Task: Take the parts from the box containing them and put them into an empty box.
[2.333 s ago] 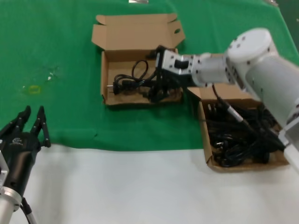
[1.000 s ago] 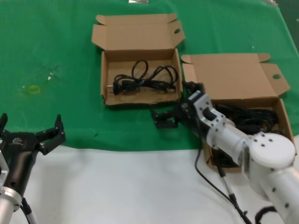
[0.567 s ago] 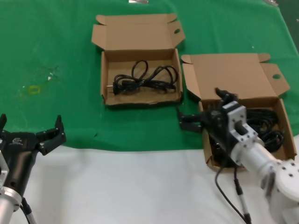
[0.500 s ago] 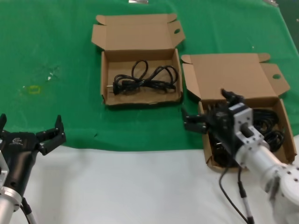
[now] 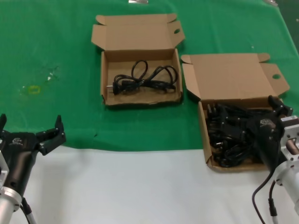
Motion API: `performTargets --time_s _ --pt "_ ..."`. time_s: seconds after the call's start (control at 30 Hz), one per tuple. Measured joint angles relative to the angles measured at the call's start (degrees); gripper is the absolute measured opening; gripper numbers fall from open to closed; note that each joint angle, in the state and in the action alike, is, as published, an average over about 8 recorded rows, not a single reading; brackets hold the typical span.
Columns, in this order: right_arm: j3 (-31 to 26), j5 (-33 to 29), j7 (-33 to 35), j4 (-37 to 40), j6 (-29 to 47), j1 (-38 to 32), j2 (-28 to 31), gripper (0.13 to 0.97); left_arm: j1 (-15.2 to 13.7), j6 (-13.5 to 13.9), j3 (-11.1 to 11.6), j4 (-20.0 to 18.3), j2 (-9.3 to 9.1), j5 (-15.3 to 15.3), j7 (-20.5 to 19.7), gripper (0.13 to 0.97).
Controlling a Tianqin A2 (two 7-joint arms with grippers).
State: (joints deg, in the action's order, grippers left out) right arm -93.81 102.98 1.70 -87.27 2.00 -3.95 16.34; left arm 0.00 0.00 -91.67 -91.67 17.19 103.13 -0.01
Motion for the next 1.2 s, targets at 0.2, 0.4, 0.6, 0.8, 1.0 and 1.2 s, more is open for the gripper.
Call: performTargets --time_s 0.2,0.4,0.6,0.8,1.0,1.2 --pt "0.7 0.1 -0.5 -1.4 -0.6 1.2 0.3 0.966 0.0 0.0 0.0 0.0 0.00 0.0 0.0 0.966" --pt "0.7 0.1 -0.5 -1.4 -0.6 1.3 0.3 0.966 0.0 0.0 0.0 0.0 0.00 0.0 0.0 0.966" --pt "0.7 0.1 -0.5 -1.4 -0.6 1.3 0.3 0.966 0.0 0.0 0.0 0.0 0.00 0.0 0.0 0.966" --pt "0.7 0.1 -0.5 -1.4 -0.6 1.3 0.3 0.966 0.0 0.0 0.0 0.0 0.00 0.0 0.0 0.966" --pt "0.7 0.1 -0.5 -1.4 -0.6 1.3 0.3 0.966 0.0 0.0 0.0 0.0 0.00 0.0 0.0 0.966" --pt "0.7 0.1 -0.5 -1.4 -0.6 1.3 0.3 0.966 0.0 0.0 0.0 0.0 0.00 0.0 0.0 0.966"
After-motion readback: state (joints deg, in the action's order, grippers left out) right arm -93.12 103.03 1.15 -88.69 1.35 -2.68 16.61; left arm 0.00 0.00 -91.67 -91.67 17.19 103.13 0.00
